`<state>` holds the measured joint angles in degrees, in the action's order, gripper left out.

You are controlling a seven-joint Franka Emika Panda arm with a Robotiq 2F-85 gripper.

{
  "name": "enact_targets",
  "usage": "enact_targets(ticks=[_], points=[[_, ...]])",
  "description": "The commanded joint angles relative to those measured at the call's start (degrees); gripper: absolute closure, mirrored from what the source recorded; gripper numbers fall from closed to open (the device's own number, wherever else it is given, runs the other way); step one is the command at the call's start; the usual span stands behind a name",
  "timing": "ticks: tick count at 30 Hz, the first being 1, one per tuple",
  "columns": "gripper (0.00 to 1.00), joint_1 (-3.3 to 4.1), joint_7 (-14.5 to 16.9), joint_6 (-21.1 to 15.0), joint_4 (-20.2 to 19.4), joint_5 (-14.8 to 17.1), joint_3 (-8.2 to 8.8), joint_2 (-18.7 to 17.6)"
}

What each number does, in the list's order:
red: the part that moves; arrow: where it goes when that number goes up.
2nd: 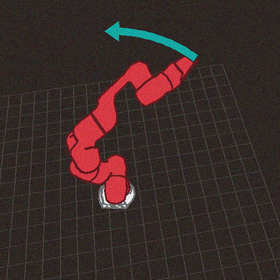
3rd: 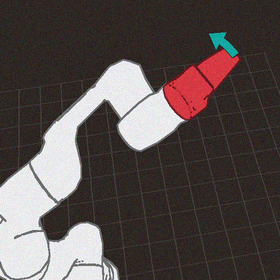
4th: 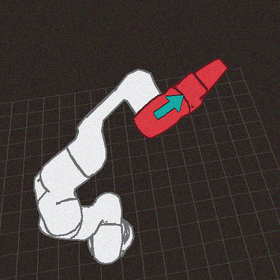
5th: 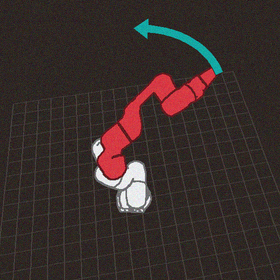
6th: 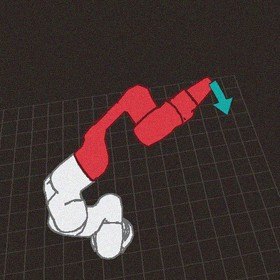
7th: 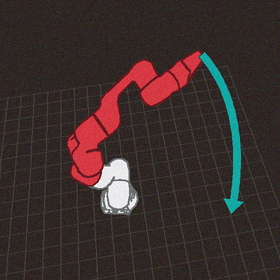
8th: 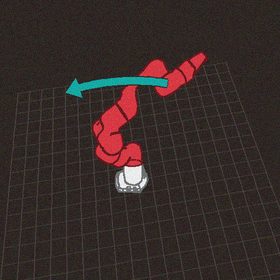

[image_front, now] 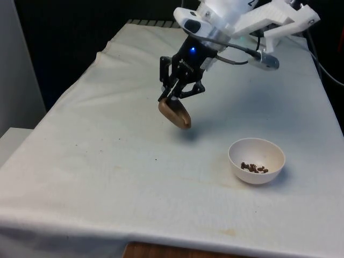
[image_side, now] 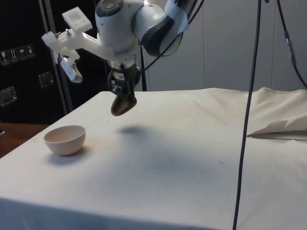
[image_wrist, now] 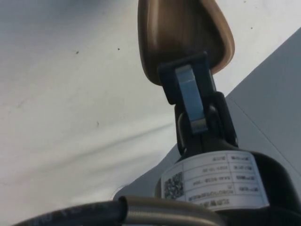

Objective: Pour the coffee beans from the cup into the bowl.

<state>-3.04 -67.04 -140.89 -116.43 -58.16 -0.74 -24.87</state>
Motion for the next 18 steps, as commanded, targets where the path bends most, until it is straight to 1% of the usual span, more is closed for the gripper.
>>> enact_targets(ticks=[1,7,8,9,17,18], points=[[0.99,-0.8,0.9,-1.4,-0.8,0.9,-0.34,0.3],[0.99,-0.8,1.8,-3.8,-2.1,2.6,0.92,0.6],[0.99,0.0,0.9,-2.5,-1.3,1.8,1.32,0.2],[0.99,-0.8,2.1,-4.2,-2.3,2.9,1.09,0.7],[0.99,-0.8,4.1,-7.1,-3.9,5.8,2.75,0.9],[0.99,0.0,3.3,-5.9,-3.1,5.1,3.21,0.6]])
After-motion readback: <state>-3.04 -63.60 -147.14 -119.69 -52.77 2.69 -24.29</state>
